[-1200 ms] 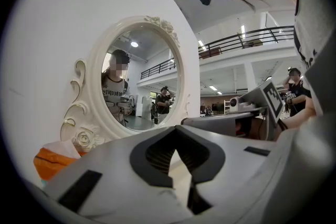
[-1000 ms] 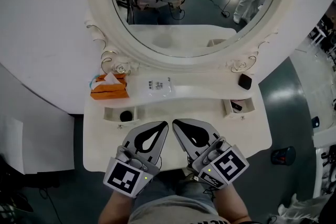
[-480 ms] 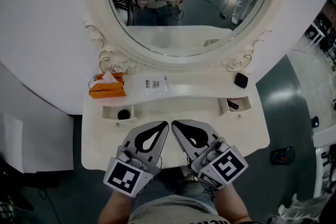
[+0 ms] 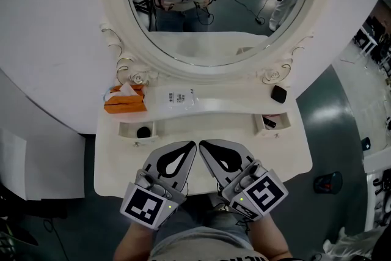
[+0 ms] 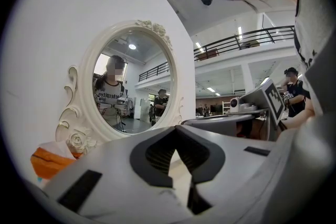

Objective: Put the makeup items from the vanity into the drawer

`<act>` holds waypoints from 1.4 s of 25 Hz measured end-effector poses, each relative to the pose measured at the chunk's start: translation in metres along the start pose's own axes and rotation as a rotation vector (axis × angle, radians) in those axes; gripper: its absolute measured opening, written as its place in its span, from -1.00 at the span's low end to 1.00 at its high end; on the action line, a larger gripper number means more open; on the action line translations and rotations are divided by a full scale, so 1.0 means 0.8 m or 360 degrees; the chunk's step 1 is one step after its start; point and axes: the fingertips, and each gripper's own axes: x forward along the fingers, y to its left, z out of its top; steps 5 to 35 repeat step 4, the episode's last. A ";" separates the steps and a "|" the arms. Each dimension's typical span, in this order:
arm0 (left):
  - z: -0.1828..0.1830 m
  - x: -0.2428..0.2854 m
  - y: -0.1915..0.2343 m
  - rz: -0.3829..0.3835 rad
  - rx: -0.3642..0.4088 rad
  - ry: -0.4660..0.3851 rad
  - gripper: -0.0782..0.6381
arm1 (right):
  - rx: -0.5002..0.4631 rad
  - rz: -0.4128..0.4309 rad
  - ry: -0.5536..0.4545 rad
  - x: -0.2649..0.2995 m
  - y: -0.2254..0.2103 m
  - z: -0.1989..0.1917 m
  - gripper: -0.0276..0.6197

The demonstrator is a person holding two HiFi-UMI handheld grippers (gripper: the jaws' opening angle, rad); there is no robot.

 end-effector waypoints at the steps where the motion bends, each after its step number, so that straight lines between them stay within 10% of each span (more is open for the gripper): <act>1: 0.000 -0.001 -0.001 0.0000 0.0001 0.0000 -0.73 | -0.0001 0.0001 0.0000 0.000 0.001 0.000 -0.89; 35: 0.001 -0.002 -0.003 -0.0001 0.0005 -0.0001 -0.73 | -0.0004 0.0004 0.0002 -0.001 0.003 0.001 -0.89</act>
